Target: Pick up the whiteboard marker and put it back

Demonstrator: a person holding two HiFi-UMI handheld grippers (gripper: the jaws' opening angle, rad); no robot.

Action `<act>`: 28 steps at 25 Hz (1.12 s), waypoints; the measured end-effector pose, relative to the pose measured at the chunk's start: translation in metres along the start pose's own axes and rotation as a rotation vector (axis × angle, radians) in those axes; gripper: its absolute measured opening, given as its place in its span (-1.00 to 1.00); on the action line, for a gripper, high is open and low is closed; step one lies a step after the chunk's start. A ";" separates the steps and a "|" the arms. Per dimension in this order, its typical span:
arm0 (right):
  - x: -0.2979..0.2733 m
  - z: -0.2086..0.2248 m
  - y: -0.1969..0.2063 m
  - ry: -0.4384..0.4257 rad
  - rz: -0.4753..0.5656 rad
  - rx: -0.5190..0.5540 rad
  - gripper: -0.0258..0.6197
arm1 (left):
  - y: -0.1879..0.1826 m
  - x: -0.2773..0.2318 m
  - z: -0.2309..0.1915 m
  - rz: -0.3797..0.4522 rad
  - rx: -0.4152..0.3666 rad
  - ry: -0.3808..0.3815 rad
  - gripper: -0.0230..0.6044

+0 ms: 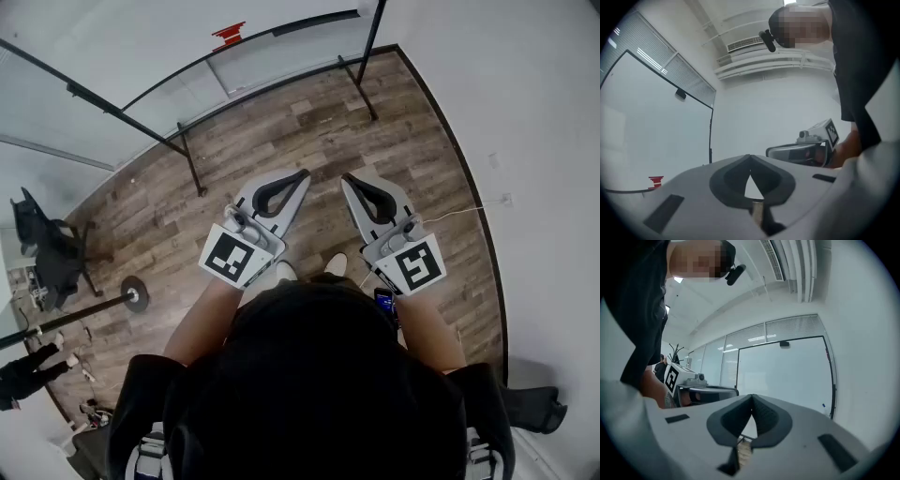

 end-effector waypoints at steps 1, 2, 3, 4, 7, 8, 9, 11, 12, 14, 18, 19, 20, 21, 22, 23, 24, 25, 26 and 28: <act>0.004 0.006 0.001 0.001 0.001 -0.004 -0.95 | 0.002 -0.006 0.003 -0.001 0.001 -0.002 -0.92; 0.009 0.013 0.001 0.003 0.003 -0.009 -0.95 | 0.004 -0.012 0.006 -0.002 0.002 -0.004 -0.92; 0.014 0.019 0.002 0.008 0.005 -0.013 -0.95 | 0.006 -0.017 0.009 -0.003 0.005 -0.004 -0.92; 0.019 0.026 0.002 0.017 0.008 -0.017 -0.95 | 0.007 -0.023 0.012 -0.004 0.007 -0.001 -0.92; 0.035 0.049 0.003 0.058 0.020 -0.031 -0.95 | 0.009 -0.042 0.021 -0.006 0.003 0.006 -0.92; 0.040 0.057 0.003 0.065 0.022 -0.034 -0.95 | 0.010 -0.049 0.023 -0.004 0.001 0.004 -0.92; 0.045 0.063 0.003 0.066 0.023 -0.034 -0.95 | 0.011 -0.056 0.026 -0.003 0.000 0.002 -0.92; 0.054 0.076 0.003 0.057 0.022 -0.026 -0.95 | 0.014 -0.070 0.030 -0.002 -0.004 -0.001 -0.92; 0.057 0.082 0.003 0.049 0.021 -0.023 -0.95 | 0.016 -0.076 0.031 -0.001 -0.005 -0.004 -0.92; 0.064 0.092 0.005 0.033 0.016 -0.026 -0.95 | 0.019 -0.089 0.034 0.000 -0.006 -0.014 -0.92; 0.066 0.115 0.016 0.006 -0.002 -0.044 -0.95 | 0.029 -0.112 0.034 0.000 -0.007 -0.029 -0.92; 0.063 0.121 0.019 0.003 -0.008 -0.047 -0.95 | 0.032 -0.117 0.030 -0.003 -0.005 -0.033 -0.92; 0.058 0.128 0.022 0.001 -0.012 -0.048 -0.95 | 0.035 -0.122 0.025 -0.007 -0.002 -0.037 -0.92; 0.053 0.135 0.025 -0.002 -0.016 -0.049 -0.95 | 0.038 -0.127 0.018 -0.009 0.000 -0.040 -0.92; 0.047 0.142 0.029 -0.005 -0.020 -0.051 -0.95 | 0.041 -0.133 0.011 -0.009 0.001 -0.043 -0.92; 0.040 0.150 0.032 -0.009 -0.022 -0.053 -0.95 | 0.045 -0.139 0.003 -0.010 0.004 -0.045 -0.92; 0.033 0.157 0.036 -0.014 -0.024 -0.056 -0.95 | 0.048 -0.146 -0.006 -0.009 0.007 -0.047 -0.92; 0.024 0.165 0.039 -0.018 -0.025 -0.056 -0.95 | 0.051 -0.152 -0.017 -0.007 0.010 -0.047 -0.92; 0.014 0.173 0.042 -0.020 -0.029 -0.053 -0.95 | 0.053 -0.158 -0.029 -0.004 0.012 -0.047 -0.92; -0.010 0.191 0.047 -0.018 -0.041 -0.039 -0.95 | 0.059 -0.173 -0.057 0.001 0.015 -0.049 -0.92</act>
Point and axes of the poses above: the fingertips, and each gripper's own axes: x backward along the fingers, z to its right, y out of its underside, the point moved 6 cm from there along x, backward along the fingers, and after that the axes turned 10 degrees about z, right-handed, at the moved point
